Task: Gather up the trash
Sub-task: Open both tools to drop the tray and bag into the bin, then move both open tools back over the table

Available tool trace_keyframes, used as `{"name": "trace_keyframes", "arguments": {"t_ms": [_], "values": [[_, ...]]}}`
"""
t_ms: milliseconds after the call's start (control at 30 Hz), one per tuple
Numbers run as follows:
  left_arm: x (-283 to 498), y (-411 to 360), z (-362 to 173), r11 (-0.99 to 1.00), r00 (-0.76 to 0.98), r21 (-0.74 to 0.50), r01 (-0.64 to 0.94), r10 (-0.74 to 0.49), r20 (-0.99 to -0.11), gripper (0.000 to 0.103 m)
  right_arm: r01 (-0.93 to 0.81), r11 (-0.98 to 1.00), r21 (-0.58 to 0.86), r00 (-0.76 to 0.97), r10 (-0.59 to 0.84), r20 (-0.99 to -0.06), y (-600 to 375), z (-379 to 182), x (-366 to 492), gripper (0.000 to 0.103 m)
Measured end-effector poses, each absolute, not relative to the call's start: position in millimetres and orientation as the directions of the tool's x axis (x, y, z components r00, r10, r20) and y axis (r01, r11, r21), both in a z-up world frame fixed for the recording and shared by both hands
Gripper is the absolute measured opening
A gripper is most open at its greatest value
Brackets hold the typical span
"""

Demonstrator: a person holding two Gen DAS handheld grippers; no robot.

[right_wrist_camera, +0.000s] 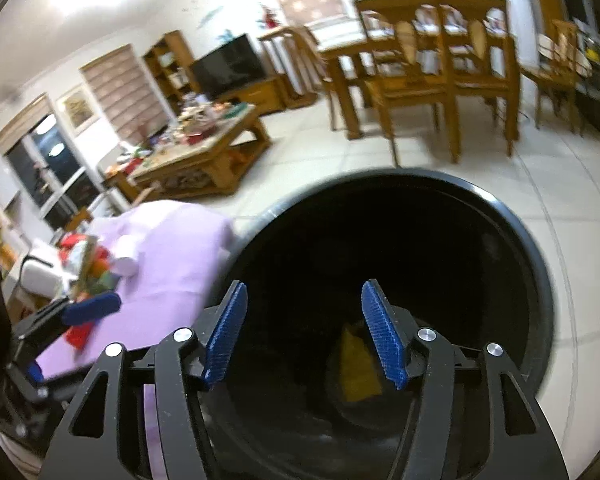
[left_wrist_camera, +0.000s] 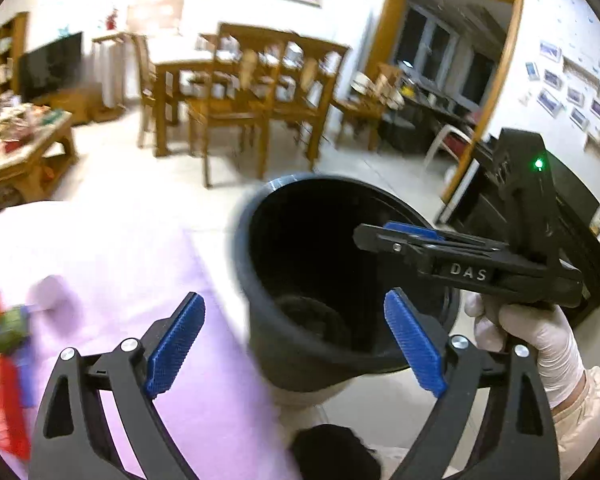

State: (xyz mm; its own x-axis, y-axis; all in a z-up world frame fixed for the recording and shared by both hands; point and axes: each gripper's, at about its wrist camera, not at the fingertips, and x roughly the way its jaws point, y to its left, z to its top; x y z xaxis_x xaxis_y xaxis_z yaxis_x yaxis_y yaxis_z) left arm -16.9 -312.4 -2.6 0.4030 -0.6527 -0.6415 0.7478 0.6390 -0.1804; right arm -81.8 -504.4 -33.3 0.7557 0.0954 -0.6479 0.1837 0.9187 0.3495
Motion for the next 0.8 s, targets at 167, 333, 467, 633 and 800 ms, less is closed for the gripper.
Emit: {"name": "trace_keyframes", "arguments": {"t_ms": [167, 333, 467, 633, 800], "values": [[-0.2, -234.0, 10.2, 0.736, 0.506, -0.182, 0.653, -0.601, -0.619, 0.091, 0.060, 0.934, 0.353, 0.765, 0.184, -0.617, -443.5, -10.8, -53.6, 0.060], [20.4, -151.5, 17.0, 0.835, 0.602, -0.185, 0.518, -0.510, -0.615, 0.091, -0.062, 0.932, 0.358, 0.747, 0.281, -0.602, -376.4, 2.2, -20.3, 0.060], [32.9, -99.6, 18.5, 0.882, 0.646, -0.191, 0.431, -0.449, -0.617, 0.091, -0.133, 0.922, 0.363, 0.726, 0.340, -0.598, -331.5, 5.3, 1.4, 0.060], [35.1, -68.1, 14.7, 0.905, 0.669, -0.173, 0.389, -0.406, -0.622, 0.091, -0.180, 0.914, 0.364, 0.704, 0.379, -0.600, -287.4, 6.9, 22.0, 0.060], [49.5, -32.9, 1.9, 0.923, 0.669, -0.184, 0.338, -0.373, -0.643, 0.091, -0.214, 0.906, 0.364, 0.682, 0.406, -0.608, -257.9, 3.7, 36.9, 0.060]]}}
